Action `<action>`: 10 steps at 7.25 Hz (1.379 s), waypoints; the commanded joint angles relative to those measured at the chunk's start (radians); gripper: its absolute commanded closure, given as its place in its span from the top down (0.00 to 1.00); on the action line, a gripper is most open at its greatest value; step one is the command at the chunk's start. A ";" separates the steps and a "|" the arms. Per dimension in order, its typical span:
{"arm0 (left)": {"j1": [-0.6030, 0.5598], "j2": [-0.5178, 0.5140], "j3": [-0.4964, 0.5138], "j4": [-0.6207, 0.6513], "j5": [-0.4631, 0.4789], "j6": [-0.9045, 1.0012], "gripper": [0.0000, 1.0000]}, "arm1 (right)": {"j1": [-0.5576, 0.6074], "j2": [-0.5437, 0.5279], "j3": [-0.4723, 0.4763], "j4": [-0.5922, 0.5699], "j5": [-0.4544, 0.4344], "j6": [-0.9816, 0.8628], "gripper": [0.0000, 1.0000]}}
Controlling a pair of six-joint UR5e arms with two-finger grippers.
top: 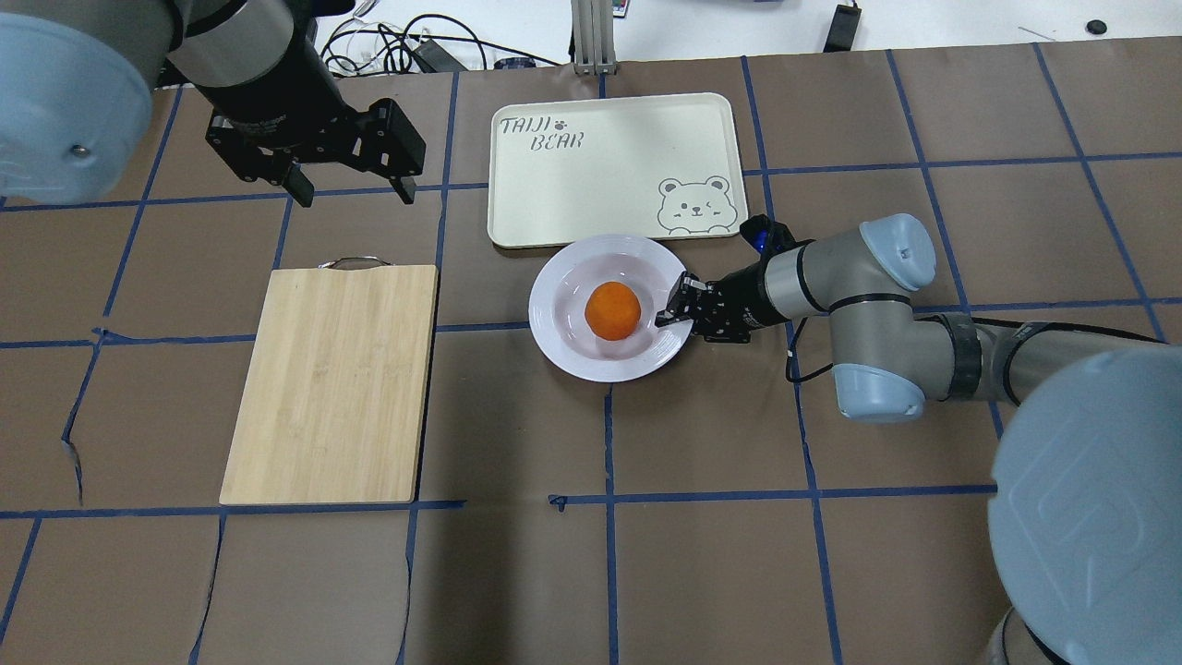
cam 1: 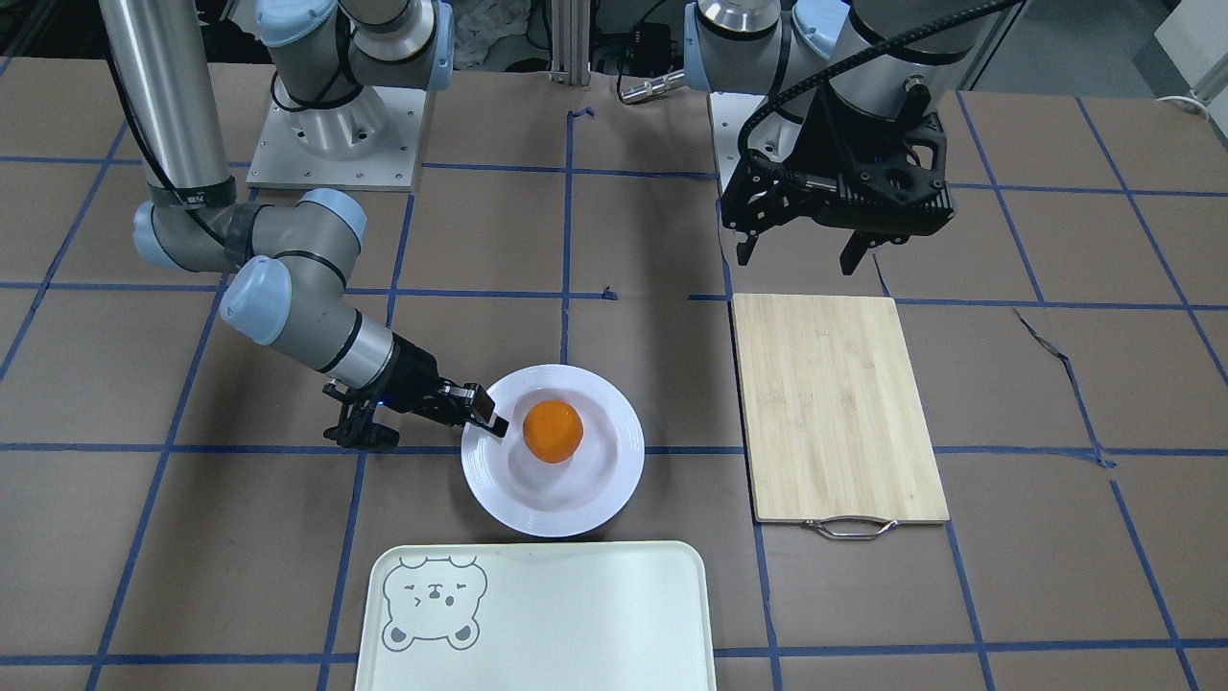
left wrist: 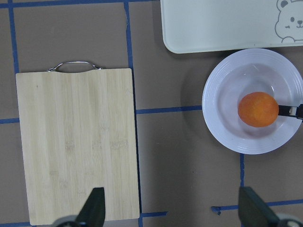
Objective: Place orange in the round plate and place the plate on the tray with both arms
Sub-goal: 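Grasp the rim of the white plate with the right gripper, then lift the plate with the right gripper and move it onto the bear tray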
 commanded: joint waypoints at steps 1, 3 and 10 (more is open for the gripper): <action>0.000 0.000 0.000 0.000 0.000 0.000 1.00 | 0.002 -0.003 -0.001 -0.001 -0.002 0.005 0.14; 0.000 0.000 0.000 0.000 0.000 0.000 1.00 | 0.000 -0.023 -0.005 -0.005 0.001 0.045 0.13; 0.002 0.000 0.000 -0.001 0.000 0.002 1.00 | -0.006 0.126 -0.457 0.119 -0.041 0.162 0.15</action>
